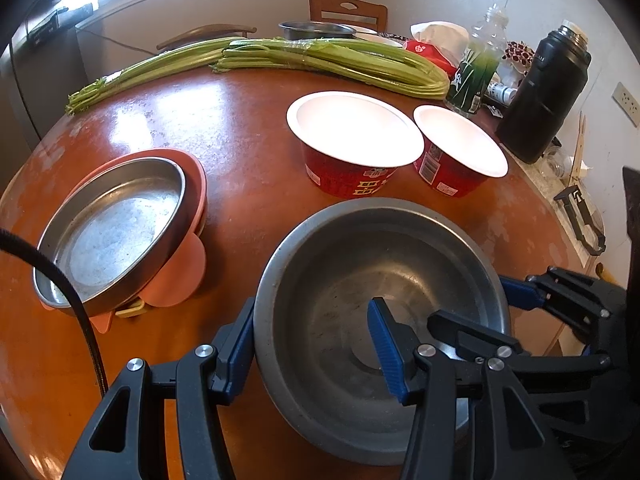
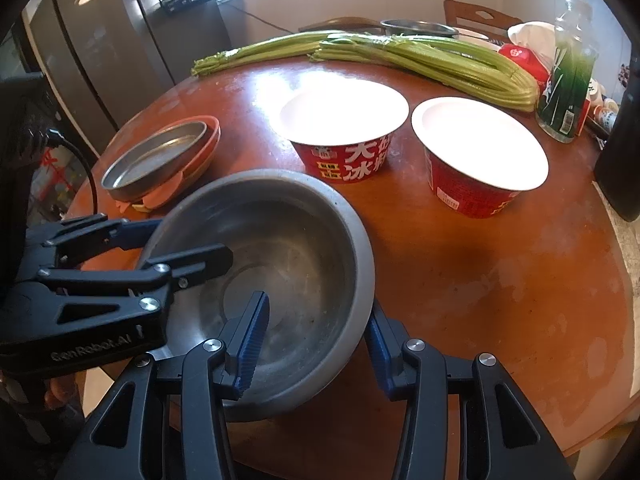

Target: Organize plates and bowls

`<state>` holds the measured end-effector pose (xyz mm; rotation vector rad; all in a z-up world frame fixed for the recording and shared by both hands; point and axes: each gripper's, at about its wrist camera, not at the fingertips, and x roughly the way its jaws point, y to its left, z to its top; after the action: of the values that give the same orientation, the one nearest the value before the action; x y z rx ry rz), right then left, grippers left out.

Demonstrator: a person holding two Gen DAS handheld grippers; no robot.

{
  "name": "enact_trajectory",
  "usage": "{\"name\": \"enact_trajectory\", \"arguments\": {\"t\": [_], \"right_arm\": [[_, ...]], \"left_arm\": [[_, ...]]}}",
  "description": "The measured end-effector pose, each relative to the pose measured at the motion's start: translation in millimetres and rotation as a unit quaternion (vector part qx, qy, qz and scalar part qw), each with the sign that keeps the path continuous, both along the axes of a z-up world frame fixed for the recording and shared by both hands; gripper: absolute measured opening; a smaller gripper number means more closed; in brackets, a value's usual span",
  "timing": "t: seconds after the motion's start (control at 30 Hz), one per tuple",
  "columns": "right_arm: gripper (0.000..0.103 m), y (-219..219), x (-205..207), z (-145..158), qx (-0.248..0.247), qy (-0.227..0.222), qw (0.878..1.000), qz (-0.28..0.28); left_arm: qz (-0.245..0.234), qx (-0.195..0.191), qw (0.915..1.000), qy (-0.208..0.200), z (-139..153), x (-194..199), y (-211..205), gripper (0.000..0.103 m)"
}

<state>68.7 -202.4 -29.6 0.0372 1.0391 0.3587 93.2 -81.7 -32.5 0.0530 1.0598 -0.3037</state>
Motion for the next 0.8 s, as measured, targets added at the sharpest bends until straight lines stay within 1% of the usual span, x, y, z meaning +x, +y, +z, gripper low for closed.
{"name": "enact_trajectory", "arguments": {"t": [0.2,0.8], "right_arm": [[0.05,-4.3,3.6,4.3,-0.002,-0.003,1.0,-0.007],[0.051,-4.1,17.1,24.9,0.001,-0.025,1.0,-0.008]], "left_arm": [[0.001,-0.004,1.0,-0.002,2.7,1.6,0.5,0.054],[0.016,-0.003,0.9995,-0.029,22.8,5.8,5.8,0.054]]}}
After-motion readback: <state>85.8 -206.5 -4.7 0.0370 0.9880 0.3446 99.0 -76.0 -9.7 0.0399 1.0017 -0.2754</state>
